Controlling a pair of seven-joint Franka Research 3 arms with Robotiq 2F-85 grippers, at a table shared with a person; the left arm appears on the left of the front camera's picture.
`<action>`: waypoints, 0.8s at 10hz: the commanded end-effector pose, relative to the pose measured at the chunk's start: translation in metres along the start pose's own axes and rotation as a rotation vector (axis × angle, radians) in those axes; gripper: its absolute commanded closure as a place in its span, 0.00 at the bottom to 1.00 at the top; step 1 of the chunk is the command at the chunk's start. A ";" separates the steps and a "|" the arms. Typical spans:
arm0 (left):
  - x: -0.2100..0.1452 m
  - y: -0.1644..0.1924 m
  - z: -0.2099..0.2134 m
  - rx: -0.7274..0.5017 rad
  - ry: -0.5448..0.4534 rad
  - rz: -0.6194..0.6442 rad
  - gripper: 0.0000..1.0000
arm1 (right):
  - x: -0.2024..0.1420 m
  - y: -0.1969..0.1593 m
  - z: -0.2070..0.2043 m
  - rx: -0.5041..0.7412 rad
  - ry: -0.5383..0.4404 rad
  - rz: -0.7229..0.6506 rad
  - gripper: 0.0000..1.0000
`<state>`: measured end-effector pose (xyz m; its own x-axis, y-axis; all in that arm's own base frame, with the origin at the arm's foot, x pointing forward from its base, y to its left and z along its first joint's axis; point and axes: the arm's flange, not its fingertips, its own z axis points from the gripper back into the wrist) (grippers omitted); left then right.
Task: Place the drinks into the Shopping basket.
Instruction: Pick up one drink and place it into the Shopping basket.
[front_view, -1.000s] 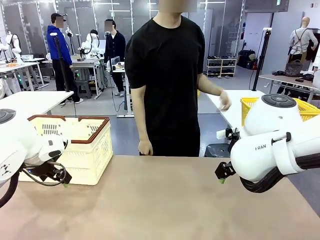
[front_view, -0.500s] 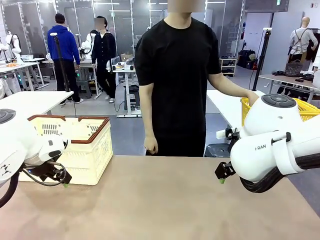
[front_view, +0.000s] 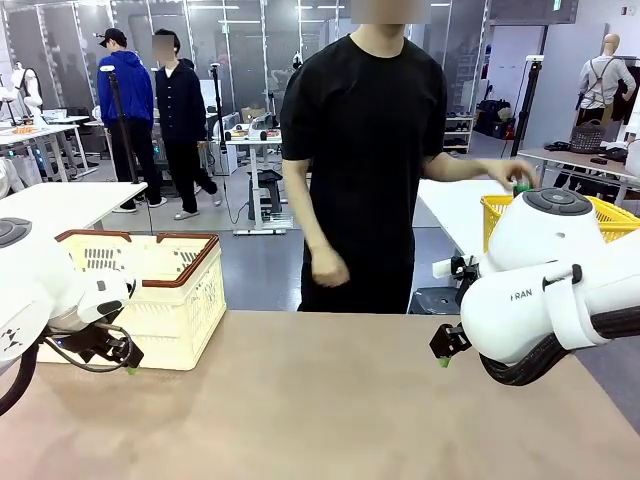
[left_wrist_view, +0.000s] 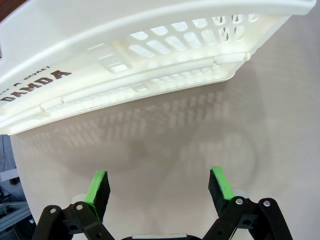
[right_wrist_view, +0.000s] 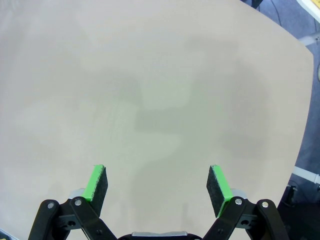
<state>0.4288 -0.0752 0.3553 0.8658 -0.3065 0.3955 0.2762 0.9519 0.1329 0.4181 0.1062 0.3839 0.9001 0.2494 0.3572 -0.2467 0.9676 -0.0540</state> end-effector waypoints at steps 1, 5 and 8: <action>-0.001 0.000 -0.001 0.000 0.004 0.002 0.00 | 0.000 0.001 -0.001 0.004 0.002 0.005 0.00; -0.001 0.000 -0.001 0.000 0.004 0.002 0.00 | 0.000 0.001 -0.001 0.004 0.002 0.005 0.00; -0.001 0.000 -0.001 0.000 0.004 0.002 0.00 | 0.000 0.001 -0.001 0.004 0.002 0.005 0.00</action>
<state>0.4288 -0.0752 0.3553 0.8658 -0.3065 0.3955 0.2762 0.9519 0.1329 0.4181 0.1062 0.3839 0.9001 0.2495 0.3572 -0.2467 0.9676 -0.0540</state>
